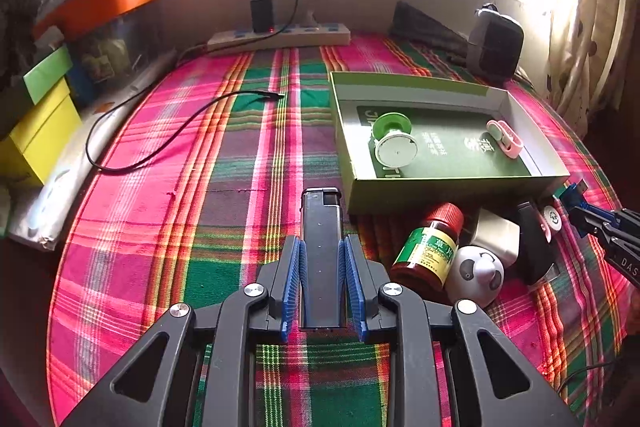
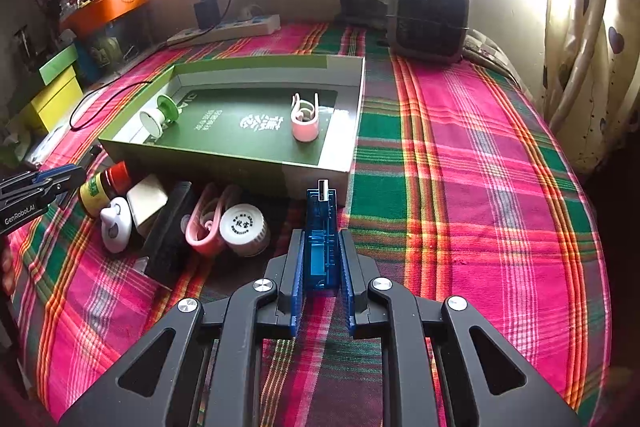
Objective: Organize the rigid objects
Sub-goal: 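Lift and carry both lighters over the tray, left and right grippers together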
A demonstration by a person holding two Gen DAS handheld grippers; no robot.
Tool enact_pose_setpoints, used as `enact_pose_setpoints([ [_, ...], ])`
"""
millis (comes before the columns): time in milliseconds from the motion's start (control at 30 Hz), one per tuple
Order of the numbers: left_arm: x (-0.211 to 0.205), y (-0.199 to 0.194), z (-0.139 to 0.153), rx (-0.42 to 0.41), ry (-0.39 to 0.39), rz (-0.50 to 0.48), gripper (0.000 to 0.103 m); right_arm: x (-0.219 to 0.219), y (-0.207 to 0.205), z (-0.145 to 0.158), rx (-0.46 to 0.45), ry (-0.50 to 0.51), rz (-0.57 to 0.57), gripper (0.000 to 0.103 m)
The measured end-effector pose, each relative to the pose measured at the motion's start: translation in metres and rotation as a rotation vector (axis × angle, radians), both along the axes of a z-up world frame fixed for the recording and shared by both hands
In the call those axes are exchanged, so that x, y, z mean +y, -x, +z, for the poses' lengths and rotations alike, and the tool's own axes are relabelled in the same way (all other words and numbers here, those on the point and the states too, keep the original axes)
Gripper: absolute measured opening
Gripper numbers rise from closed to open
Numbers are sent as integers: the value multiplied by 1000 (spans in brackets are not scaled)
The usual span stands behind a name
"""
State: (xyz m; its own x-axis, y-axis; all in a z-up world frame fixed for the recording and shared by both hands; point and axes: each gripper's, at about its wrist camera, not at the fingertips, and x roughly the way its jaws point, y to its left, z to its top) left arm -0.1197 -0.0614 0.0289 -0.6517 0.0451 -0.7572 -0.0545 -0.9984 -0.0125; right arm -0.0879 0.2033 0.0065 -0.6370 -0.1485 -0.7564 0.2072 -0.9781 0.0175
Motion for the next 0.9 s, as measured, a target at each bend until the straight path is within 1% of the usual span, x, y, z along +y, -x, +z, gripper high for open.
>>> enact_pose_setpoints([
  [267,0,-2,9,8,-7,-11,22,-3,-2,8,16,-2,10,17],
  [467,3,5,25,32,-21,-33,22,-6,0,21,37,-2,28,17],
  [600,7,16,34,42,-35,-54,22,-10,7,30,47,4,54,17],
  [900,26,49,45,46,-51,-122,22,-30,34,36,32,11,116,17],
])
